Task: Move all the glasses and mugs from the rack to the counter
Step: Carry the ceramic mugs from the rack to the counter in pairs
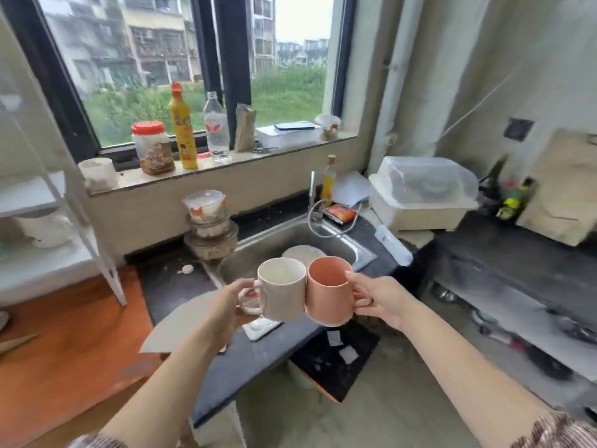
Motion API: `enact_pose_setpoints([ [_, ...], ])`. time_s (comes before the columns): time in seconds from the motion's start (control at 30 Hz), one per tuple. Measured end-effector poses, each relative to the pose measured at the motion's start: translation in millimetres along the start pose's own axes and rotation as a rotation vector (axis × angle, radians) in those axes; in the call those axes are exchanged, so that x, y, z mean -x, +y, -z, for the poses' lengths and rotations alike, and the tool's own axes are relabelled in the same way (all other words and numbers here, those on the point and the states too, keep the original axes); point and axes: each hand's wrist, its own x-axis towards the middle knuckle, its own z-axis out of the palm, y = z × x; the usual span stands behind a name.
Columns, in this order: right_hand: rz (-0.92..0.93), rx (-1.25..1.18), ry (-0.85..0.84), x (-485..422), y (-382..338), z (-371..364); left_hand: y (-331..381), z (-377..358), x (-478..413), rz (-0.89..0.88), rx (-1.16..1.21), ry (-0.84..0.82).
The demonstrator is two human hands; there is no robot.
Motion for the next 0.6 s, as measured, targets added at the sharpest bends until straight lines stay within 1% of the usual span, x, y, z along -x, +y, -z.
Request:
enact_pose_setpoints([
  [0.13, -0.005, -0.029, 0.188, 42.2, 17.7, 110.3, -25.2, -109.4, 2.3, 0.014, -0.048, -0.165],
  [0.33, -0.006, -0.197, 0.469, 93.6, 46.0, 241.3, -54.5, -269.3, 7.7, 0.045, -0.109, -0.401],
  [0.43, 0.001, -0.265, 0.620, 106.0, 60.2, 293.3, -68.9, -341.9, 6.3, 0.071, -0.137, -0.469],
  [0.6, 0.014, -0.362, 0.839, 104.7, 78.0, 377.8, -96.5, -457.1, -8.9, 0.101, -0.131, -0.520],
])
